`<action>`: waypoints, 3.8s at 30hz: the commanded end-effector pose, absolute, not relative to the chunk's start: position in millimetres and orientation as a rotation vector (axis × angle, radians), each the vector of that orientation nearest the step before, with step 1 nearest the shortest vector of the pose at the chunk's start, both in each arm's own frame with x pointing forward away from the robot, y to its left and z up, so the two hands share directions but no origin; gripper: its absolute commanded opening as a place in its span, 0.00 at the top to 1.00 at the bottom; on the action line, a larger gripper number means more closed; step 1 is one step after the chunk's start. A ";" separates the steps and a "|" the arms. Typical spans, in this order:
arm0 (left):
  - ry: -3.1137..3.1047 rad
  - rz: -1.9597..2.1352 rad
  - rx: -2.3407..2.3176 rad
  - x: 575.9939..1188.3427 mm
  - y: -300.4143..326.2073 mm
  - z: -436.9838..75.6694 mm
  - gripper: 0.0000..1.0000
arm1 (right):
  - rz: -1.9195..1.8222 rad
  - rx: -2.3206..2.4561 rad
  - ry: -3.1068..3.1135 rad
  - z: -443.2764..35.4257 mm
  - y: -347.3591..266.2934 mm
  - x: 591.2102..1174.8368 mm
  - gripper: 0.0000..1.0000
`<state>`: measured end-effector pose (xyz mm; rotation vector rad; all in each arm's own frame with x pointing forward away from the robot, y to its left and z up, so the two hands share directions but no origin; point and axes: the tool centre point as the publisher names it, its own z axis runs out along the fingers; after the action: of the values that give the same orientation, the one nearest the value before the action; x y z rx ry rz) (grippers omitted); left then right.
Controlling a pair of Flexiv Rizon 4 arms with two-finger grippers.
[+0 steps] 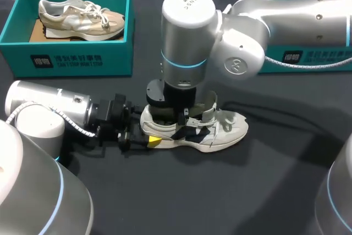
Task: Take the shoe out of the shoebox, open the shoe tongue, remove and reinsert the insole, then place the shoe into the shoebox
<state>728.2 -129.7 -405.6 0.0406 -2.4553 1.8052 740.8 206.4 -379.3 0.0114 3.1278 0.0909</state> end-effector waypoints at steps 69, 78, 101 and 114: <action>-2.456 1.805 0.042 729.2 -129.6 -409.0 1.00 | 0.579 -0.233 2.938 -367.6 154.9 713.5 1.00; -2.456 1.805 0.042 729.2 -129.6 -409.0 1.00 | 0.707 -0.417 2.838 -357.9 157.6 725.0 1.00; -2.456 1.805 0.042 729.2 -129.6 -409.0 1.00 | 0.153 -0.139 3.061 -337.9 203.2 740.6 1.00; -2.456 1.805 0.042 729.2 -129.6 -409.0 1.00 | 0.006 0.042 3.053 -361.1 191.1 738.4 1.00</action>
<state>727.8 -129.4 -405.7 0.0403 -2.4548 1.8058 738.2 188.0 -356.1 0.0253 3.0540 0.1160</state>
